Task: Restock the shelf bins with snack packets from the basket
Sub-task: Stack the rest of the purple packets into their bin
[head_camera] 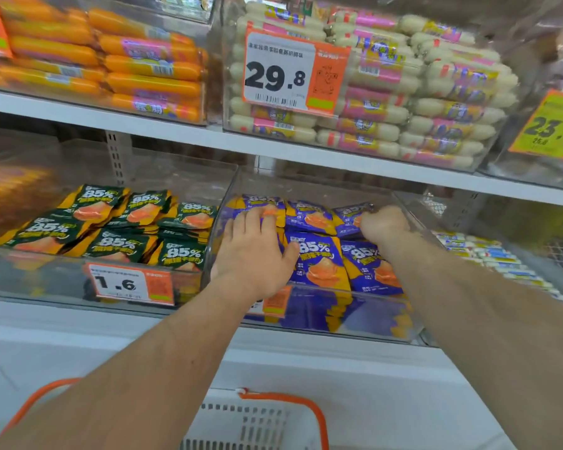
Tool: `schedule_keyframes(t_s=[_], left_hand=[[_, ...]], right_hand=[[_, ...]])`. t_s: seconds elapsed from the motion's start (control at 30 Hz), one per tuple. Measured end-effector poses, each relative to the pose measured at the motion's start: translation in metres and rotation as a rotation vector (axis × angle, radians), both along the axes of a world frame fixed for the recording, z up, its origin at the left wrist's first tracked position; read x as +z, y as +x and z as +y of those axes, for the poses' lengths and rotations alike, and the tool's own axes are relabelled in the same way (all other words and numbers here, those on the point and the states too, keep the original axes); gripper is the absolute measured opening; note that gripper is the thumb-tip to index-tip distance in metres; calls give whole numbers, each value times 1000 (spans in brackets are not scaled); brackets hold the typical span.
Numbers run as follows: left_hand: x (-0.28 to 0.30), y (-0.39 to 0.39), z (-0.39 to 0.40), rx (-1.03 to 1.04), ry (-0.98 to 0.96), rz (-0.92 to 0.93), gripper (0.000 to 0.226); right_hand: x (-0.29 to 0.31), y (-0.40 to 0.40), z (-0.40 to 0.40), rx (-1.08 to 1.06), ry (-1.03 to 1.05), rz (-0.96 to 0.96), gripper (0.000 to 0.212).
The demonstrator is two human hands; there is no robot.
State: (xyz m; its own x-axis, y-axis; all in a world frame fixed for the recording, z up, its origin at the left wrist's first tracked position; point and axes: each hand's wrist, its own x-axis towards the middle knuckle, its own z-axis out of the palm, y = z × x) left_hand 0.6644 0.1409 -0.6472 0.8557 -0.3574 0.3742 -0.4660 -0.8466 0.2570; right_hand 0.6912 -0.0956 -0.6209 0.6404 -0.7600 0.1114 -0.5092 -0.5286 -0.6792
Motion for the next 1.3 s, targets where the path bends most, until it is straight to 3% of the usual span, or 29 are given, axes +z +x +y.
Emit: schedule_keyframes(t_s=[0.13, 0.27, 0.57, 0.67, 0.77, 0.9, 0.97, 1.03, 1.13, 1.3], left_hand=[[-1, 0, 0, -5, 1, 0, 67], [-1, 0, -1, -4, 0, -3, 67], [-1, 2, -1, -18, -25, 23, 66], [5, -1, 2, -46, -138, 18, 54], [5, -7, 10, -162, -412, -45, 33], [-9, -37, 33, -264, -628, -242, 24], [-30, -57, 54, -257, -669, -202, 22], [-64, -71, 80, -167, -658, -35, 17], [-126, -84, 119, -19, -536, 300, 21], [-191, -91, 157, 132, -393, 616, 23]], right_hand=[[-2, 6, 4, 9, -200, 254, 33], [-10, 9, 1, 31, -284, 375, 34], [-5, -2, 6, -25, -301, 309, 42], [3, -15, 23, -39, -332, 134, 36], [16, -39, 64, 18, -237, -177, 24], [8, -73, 142, 233, -197, -619, 11], [-12, -88, 178, 411, -160, -795, 10], [-45, -97, 209, 563, -128, -847, 9], [-112, -101, 237, 629, -158, -639, 21], [-238, -116, 235, 679, -54, 320, 26]])
